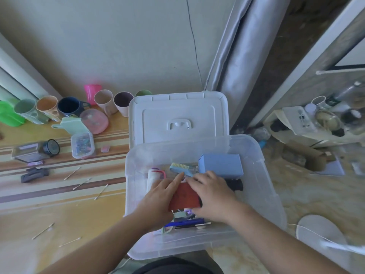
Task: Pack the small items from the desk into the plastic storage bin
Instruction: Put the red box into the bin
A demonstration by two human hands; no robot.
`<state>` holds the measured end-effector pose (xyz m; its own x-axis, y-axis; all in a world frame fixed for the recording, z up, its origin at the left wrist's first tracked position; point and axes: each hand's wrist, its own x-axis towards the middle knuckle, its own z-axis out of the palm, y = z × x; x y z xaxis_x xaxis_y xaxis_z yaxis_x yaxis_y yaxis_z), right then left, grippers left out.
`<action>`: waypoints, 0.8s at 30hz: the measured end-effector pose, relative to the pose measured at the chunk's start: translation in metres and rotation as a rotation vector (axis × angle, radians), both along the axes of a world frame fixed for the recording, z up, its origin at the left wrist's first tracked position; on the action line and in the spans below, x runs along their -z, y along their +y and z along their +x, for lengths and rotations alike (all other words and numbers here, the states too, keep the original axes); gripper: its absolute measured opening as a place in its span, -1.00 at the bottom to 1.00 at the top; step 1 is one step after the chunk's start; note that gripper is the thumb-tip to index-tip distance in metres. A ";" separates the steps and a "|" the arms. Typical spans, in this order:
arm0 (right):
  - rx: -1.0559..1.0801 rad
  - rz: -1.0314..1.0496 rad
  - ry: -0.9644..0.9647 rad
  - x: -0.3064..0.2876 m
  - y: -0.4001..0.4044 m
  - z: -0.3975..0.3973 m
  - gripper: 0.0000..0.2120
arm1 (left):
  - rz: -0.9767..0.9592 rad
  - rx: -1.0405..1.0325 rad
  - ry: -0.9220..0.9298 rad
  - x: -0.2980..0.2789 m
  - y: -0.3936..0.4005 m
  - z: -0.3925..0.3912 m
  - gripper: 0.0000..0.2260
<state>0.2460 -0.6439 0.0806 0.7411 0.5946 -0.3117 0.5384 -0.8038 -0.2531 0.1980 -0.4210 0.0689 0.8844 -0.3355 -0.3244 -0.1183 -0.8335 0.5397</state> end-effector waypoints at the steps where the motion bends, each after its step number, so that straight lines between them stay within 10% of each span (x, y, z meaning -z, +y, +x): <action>1: -0.004 -0.044 -0.017 0.004 0.003 -0.004 -0.17 | -0.005 0.024 0.006 0.001 -0.002 -0.001 0.07; 7: 0.131 0.037 0.207 0.020 0.007 -0.022 -0.14 | -0.025 0.114 0.032 -0.004 0.000 -0.009 0.05; 14: -0.057 0.063 0.274 0.021 0.033 -0.024 -0.52 | 0.056 -0.174 -0.419 -0.034 0.042 0.018 -0.28; 24: 0.000 0.066 0.406 0.049 0.061 -0.030 -0.19 | 0.106 -0.039 -0.396 -0.021 0.037 -0.001 -0.61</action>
<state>0.2160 -0.5830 0.0313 0.5662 0.6227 -0.5401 0.3840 -0.7791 -0.4956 0.1966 -0.3842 0.0899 0.9594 -0.2819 0.0125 -0.2664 -0.8902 0.3695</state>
